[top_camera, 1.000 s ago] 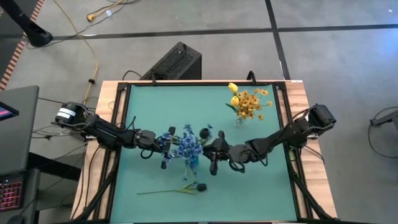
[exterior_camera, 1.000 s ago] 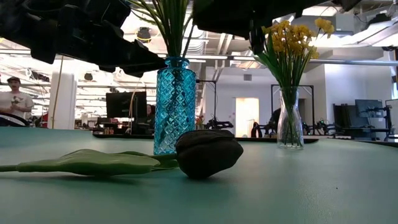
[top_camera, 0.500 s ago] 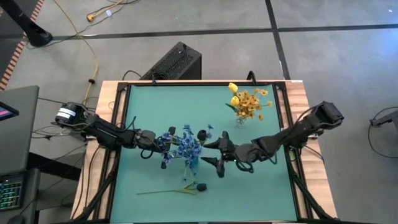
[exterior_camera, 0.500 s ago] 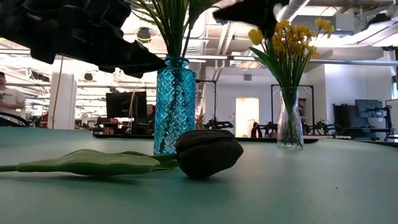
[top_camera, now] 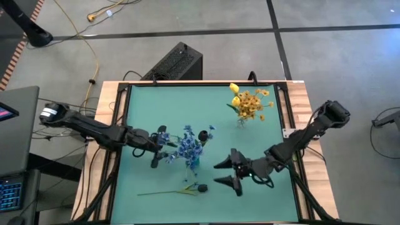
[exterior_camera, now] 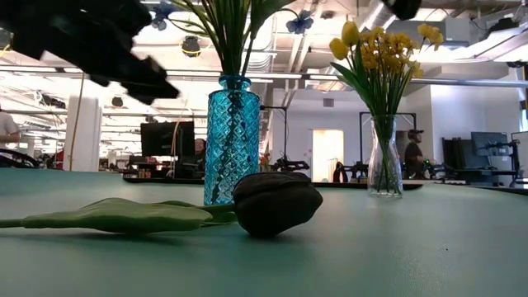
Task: Sort flowers into vase by color
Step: Put the black tulip into the blue transparent vase
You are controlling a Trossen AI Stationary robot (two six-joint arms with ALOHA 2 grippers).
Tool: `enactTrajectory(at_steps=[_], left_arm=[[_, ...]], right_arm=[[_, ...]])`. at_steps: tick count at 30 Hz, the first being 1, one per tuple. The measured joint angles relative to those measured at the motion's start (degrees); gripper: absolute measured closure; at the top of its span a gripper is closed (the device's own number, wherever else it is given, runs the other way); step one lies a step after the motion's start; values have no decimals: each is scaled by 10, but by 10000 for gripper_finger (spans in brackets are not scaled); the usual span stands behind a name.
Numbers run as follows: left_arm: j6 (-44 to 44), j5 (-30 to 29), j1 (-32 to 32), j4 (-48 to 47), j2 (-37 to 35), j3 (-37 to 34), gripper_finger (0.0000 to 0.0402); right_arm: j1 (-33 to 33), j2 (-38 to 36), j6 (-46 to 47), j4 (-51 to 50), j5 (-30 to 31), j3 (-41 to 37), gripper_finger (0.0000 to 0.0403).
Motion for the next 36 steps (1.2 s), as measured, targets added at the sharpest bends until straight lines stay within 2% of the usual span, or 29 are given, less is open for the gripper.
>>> enactTrajectory(at_steps=[5, 8, 12, 17, 21, 26, 32, 36], left_arm=[[-86, 14, -78, -67, -41, 0, 227], [-137, -9, -140, -64, -36, 0, 227], [-198, -69, -216, -46, 0, 0, 227], [-258, -133, -284, -31, 87, 23, 227], [-261, -166, -307, -31, 182, 68, 227], [-267, -161, -317, -46, 292, 128, 227], [-301, -172, -321, -38, 383, 185, 227], [-321, -217, -322, -39, 429, 210, 227]], right_arm=[[26, 0, -25, -3, 12, 0, 101], [30, 0, -52, -3, 15, 0, 101], [30, 0, -70, -3, 16, 0, 101], [20, 1, -74, -7, 16, 0, 101], [8, 1, -77, -19, 16, 0, 101], [-8, 1, -78, -27, 16, 0, 101], [-10, 1, -99, -35, 15, 0, 101], [-5, 1, -107, -43, 15, 0, 101]])
